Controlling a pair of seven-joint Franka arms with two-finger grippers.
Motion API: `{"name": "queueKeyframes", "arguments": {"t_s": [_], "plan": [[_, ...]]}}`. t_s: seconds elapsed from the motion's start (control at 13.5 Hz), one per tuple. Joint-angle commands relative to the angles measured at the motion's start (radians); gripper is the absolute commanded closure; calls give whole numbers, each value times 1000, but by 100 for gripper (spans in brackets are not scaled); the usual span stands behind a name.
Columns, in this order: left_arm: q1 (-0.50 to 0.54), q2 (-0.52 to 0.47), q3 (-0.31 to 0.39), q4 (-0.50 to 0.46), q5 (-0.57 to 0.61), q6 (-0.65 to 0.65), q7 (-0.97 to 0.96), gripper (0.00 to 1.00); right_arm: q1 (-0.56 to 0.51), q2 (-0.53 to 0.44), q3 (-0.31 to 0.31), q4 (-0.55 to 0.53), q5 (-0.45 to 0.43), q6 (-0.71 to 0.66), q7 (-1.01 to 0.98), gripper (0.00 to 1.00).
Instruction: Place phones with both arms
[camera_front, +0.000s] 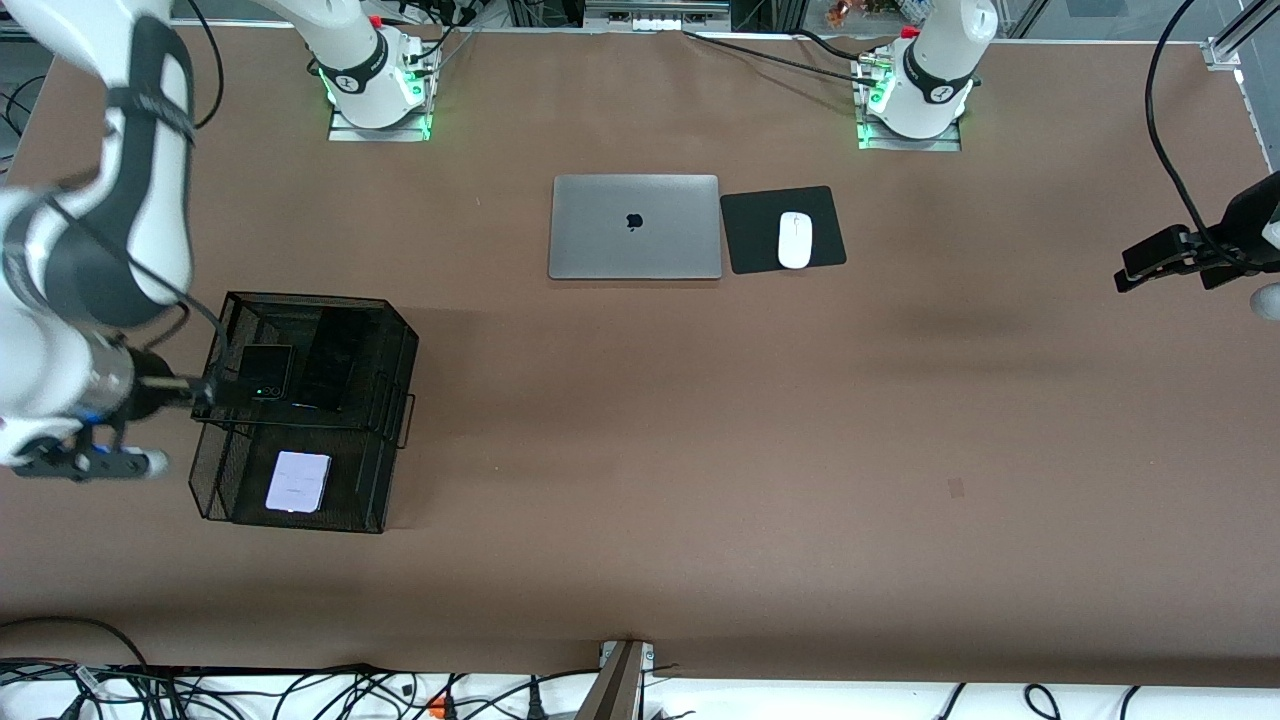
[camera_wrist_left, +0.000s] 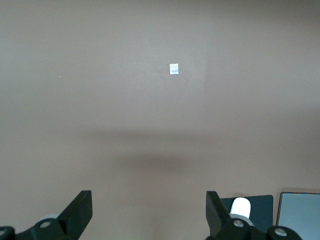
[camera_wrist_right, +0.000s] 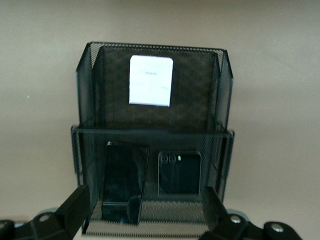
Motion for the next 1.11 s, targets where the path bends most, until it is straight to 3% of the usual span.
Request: {"name": "queueKeyframes", "arguments": {"t_s": [0.0, 0.15, 0.37, 0.52, 0.67, 0.89, 1.04], "plan": [[-8, -5, 2, 11, 25, -17, 5, 0, 41, -166, 7, -162, -80, 3, -2, 0], [-8, -5, 2, 11, 25, -17, 5, 0, 43, -280, 21, -272, -131, 31, 0, 0], [-8, -5, 2, 11, 25, -17, 5, 0, -40, -458, 152, -467, -220, 124, 20, 0], [-8, -5, 2, 11, 25, -17, 5, 0, -188, -490, 313, -486, -228, 115, 53, 0], [-8, -5, 2, 11, 25, -17, 6, 0, -276, -507, 413, -484, -235, 85, 95, 0], [-8, -5, 2, 11, 25, -17, 8, 0, -354, -523, 510, -467, -261, 42, 127, 0], [-8, -5, 2, 11, 25, -17, 8, 0, -358, -518, 512, -432, -260, 13, 118, 0]]}}
